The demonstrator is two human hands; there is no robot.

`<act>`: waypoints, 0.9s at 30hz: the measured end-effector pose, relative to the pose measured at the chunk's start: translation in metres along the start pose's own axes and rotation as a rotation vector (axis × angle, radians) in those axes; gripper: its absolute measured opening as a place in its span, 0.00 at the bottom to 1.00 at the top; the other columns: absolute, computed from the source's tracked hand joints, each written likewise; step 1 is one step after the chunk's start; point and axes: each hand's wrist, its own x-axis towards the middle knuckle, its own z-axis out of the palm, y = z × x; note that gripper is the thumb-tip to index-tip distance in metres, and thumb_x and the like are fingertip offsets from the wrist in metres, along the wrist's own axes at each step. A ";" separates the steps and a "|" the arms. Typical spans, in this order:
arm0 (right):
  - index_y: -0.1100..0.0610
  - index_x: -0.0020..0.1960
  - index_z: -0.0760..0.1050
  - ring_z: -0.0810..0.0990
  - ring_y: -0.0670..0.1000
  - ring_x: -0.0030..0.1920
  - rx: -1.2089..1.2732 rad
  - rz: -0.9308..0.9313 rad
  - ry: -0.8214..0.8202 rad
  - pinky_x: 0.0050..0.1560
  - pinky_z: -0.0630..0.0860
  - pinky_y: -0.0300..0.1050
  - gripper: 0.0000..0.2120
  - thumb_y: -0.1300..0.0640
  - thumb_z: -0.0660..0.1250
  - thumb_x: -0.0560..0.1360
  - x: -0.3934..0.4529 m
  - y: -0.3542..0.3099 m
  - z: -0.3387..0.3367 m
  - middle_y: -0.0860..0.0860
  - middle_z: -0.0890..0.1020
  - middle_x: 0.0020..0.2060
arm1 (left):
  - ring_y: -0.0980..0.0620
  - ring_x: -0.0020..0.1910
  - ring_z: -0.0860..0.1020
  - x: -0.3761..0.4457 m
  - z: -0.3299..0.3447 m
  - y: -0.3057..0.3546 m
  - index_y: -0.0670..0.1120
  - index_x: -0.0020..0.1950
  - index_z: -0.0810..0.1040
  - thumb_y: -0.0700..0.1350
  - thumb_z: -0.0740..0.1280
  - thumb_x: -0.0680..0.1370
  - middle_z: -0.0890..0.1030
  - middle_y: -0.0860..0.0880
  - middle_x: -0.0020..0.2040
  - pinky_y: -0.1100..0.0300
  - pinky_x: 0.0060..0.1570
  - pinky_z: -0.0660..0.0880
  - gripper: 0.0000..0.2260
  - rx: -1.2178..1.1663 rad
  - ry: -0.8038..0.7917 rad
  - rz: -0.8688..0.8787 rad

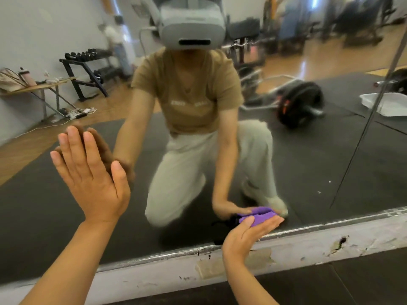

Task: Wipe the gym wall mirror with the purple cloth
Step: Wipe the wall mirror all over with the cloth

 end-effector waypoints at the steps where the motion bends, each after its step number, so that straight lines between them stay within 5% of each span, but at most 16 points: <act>1: 0.60 0.81 0.37 0.40 0.41 0.78 0.008 -0.002 0.003 0.73 0.40 0.26 0.32 0.54 0.50 0.84 0.006 -0.002 -0.002 0.50 0.39 0.80 | 0.49 0.81 0.43 -0.001 0.000 -0.001 0.36 0.80 0.53 0.48 0.49 0.86 0.59 0.28 0.76 0.42 0.78 0.43 0.26 0.000 -0.006 0.004; 5: 0.60 0.82 0.39 0.41 0.46 0.80 0.026 -0.051 0.120 0.74 0.42 0.29 0.32 0.54 0.49 0.83 0.051 -0.016 -0.013 0.53 0.41 0.82 | 0.48 0.82 0.45 -0.002 0.001 -0.006 0.37 0.80 0.53 0.48 0.50 0.85 0.59 0.28 0.76 0.42 0.78 0.44 0.26 0.004 0.011 0.051; 10: 0.51 0.81 0.35 0.40 0.49 0.81 -0.098 -0.234 0.067 0.81 0.45 0.52 0.33 0.51 0.49 0.83 0.046 -0.004 -0.019 0.50 0.39 0.81 | 0.45 0.81 0.47 -0.006 0.013 -0.010 0.43 0.83 0.48 0.48 0.50 0.85 0.58 0.30 0.77 0.32 0.76 0.49 0.28 0.011 0.026 0.008; 14: 0.49 0.81 0.31 0.38 0.48 0.81 -0.381 -0.580 -0.201 0.79 0.41 0.42 0.39 0.49 0.53 0.80 0.002 0.032 -0.019 0.45 0.35 0.81 | 0.45 0.82 0.47 -0.005 0.008 -0.005 0.40 0.82 0.51 0.48 0.50 0.84 0.59 0.32 0.77 0.41 0.78 0.46 0.27 0.027 0.056 0.051; 19: 0.61 0.82 0.39 0.41 0.54 0.82 -0.713 -0.850 -0.257 0.80 0.42 0.51 0.33 0.42 0.44 0.86 0.031 0.044 -0.038 0.53 0.41 0.82 | 0.47 0.82 0.46 -0.002 0.006 -0.005 0.36 0.79 0.55 0.48 0.50 0.84 0.58 0.34 0.77 0.44 0.79 0.45 0.26 0.052 0.056 0.074; 27: 0.65 0.81 0.48 0.44 0.53 0.82 -0.765 -0.804 -0.295 0.80 0.42 0.52 0.33 0.42 0.44 0.86 0.036 0.035 -0.046 0.52 0.44 0.82 | 0.46 0.82 0.46 -0.001 0.003 -0.004 0.37 0.80 0.54 0.47 0.51 0.85 0.57 0.34 0.77 0.42 0.79 0.45 0.26 0.053 0.017 0.068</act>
